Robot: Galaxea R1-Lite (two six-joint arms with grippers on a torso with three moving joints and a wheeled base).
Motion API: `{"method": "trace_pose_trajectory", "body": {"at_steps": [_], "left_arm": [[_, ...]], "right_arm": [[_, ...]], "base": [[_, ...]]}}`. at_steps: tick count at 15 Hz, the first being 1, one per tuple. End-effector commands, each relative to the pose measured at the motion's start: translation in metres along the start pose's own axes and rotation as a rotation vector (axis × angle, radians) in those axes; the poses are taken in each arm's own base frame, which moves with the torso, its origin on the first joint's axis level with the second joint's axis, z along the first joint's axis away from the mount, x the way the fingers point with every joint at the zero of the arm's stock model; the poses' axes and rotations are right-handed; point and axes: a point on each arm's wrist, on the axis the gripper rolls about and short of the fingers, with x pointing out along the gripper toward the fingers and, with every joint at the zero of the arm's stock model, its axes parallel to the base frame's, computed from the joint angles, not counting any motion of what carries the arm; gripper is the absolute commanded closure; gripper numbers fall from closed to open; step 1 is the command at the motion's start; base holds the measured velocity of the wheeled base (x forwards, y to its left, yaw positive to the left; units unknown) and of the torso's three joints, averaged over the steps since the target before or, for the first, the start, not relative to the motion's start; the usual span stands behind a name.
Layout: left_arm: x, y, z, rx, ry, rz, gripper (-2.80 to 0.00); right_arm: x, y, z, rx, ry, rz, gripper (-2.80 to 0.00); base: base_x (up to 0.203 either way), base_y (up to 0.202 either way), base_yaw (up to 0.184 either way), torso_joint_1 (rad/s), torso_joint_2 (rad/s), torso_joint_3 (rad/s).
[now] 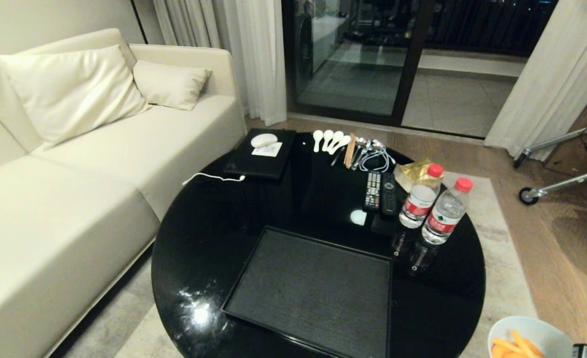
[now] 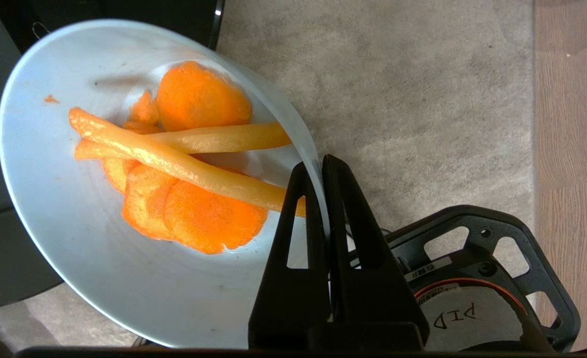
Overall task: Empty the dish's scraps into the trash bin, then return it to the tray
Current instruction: Move the bowl over the trash can
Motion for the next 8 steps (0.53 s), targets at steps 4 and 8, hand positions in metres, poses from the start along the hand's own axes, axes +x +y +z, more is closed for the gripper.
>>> {"method": "trace_pose_trajectory", "body": {"at_steps": [4,8], "left_arm": [[0.0000,0.0000,0.0000,-0.001,-0.001,0.000,0.00],[0.0000,0.0000,0.0000,-0.001,-0.001,0.000,0.00]], "right_arm": [[-0.0024,0.0007,0.0015,0.004,-0.012,0.008,0.00],[-0.0039,-0.0009,0.0006,0.009,-0.018,0.015,0.00]], "base": [[0.000,0.000,0.000,0.000,0.00,0.000],[0.000,0.000,0.000,0.000,0.00,0.000]]}}
